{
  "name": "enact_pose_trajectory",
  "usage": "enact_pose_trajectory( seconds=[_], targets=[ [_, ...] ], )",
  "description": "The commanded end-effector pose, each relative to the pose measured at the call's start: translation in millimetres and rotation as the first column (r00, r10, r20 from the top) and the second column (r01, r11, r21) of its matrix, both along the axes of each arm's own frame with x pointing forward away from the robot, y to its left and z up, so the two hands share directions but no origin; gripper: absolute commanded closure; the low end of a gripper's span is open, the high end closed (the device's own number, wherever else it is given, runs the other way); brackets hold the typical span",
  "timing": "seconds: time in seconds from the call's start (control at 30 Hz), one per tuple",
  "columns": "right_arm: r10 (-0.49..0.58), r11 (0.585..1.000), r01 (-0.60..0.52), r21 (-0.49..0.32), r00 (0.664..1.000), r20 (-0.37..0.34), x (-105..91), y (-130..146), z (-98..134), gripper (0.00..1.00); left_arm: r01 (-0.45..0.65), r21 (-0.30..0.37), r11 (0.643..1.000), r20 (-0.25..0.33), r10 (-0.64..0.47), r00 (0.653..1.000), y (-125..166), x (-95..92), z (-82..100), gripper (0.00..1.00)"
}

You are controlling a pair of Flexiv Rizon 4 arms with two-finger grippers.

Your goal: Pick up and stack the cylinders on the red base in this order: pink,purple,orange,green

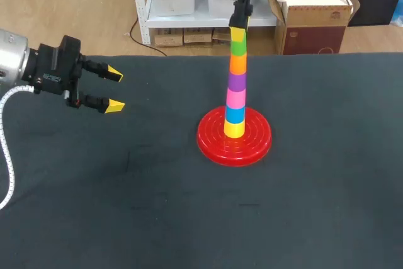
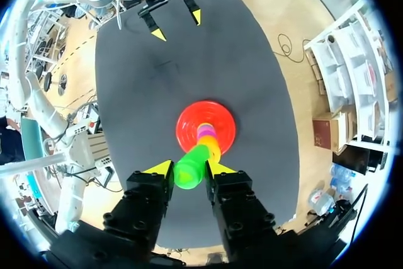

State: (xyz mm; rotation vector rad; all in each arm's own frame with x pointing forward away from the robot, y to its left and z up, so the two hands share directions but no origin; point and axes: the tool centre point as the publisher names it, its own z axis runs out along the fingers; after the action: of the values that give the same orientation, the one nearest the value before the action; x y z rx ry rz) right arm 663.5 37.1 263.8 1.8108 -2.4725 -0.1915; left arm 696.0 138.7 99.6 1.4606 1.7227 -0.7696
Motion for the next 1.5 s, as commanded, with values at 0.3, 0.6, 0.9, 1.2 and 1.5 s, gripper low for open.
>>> enact_pose_trajectory(
  seconds=[0.3,0.6,0.9,1.2,1.5],
  targets=[
    [-0.033,0.997,0.035,0.063,0.999,-0.032,6.7,-2,-5,1.0,0.001,-0.001,1.0,0.002,-0.001,1.0,1,-0.6,-0.2,0.0],
    [0.017,0.995,-0.005,0.1,0.993,-0.12,9.8,4,4,1.0,0.001,-0.001,1.0,0.002,-0.001,1.0,1,-0.6,-0.2,0.0],
    [0.045,0.994,-0.025,0.106,0.98,-0.192,8.0,6,0,1.0,0.001,-0.001,1.0,0.002,-0.001,1.0,1,-0.6,-0.2,0.0],
    [0.052,0.996,-0.037,0.076,0.978,-0.203,9.8,5,0,1.0,0.001,-0.001,1.0,0.002,-0.001,1.0,1,-0.6,-0.2,0.0],
    [0.049,0.995,-0.026,0.1,0.971,-0.235,3.3,7,-14,1.0,0.001,-0.001,1.0,0.002,-0.001,1.0,1,-0.6,-0.2,0.0]
  ],
)
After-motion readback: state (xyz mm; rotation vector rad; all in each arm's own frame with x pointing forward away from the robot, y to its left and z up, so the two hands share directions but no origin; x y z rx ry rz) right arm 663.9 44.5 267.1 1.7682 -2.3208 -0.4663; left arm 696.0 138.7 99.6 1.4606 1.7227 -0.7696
